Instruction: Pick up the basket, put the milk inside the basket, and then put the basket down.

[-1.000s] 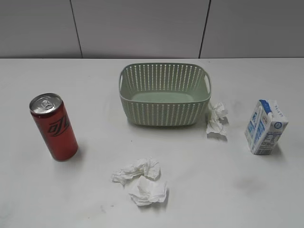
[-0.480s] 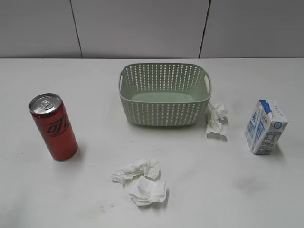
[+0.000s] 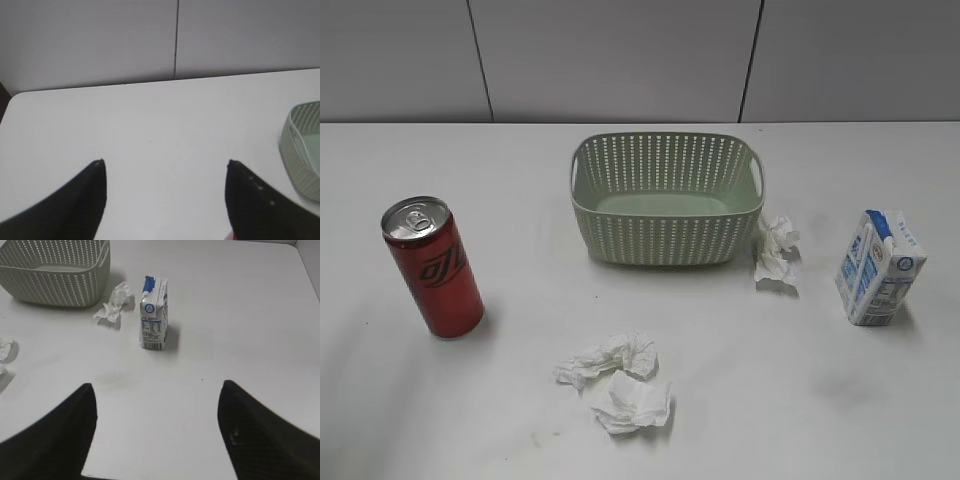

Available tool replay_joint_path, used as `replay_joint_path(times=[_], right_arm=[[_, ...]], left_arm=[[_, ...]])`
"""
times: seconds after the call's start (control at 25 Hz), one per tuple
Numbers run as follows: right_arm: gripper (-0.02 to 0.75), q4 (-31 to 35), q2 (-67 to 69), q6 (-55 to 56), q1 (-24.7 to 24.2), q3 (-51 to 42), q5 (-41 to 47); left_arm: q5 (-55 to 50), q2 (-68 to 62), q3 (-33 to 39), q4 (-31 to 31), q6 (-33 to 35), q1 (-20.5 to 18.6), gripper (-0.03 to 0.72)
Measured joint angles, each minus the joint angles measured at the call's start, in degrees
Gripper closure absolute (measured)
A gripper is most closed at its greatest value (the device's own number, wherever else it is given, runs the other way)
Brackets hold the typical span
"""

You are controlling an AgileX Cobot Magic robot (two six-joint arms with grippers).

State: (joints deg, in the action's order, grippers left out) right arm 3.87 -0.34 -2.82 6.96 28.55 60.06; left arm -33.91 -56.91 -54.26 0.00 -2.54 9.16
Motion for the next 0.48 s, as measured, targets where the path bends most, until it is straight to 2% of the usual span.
replay_joint_path(times=[0.24, 0.48], right_arm=[[0.166, 0.0, 0.0, 0.0, 0.0, 0.0, 0.0], [0.166, 0.0, 0.0, 0.0, 0.0, 0.0, 0.0]], left_arm=[[-1.5, -14.4, -12.7, -2.8, 0.0, 0.2, 0.127], [-7.6, -27.4, -24.9, -3.4, 0.0, 4.1, 0.127]])
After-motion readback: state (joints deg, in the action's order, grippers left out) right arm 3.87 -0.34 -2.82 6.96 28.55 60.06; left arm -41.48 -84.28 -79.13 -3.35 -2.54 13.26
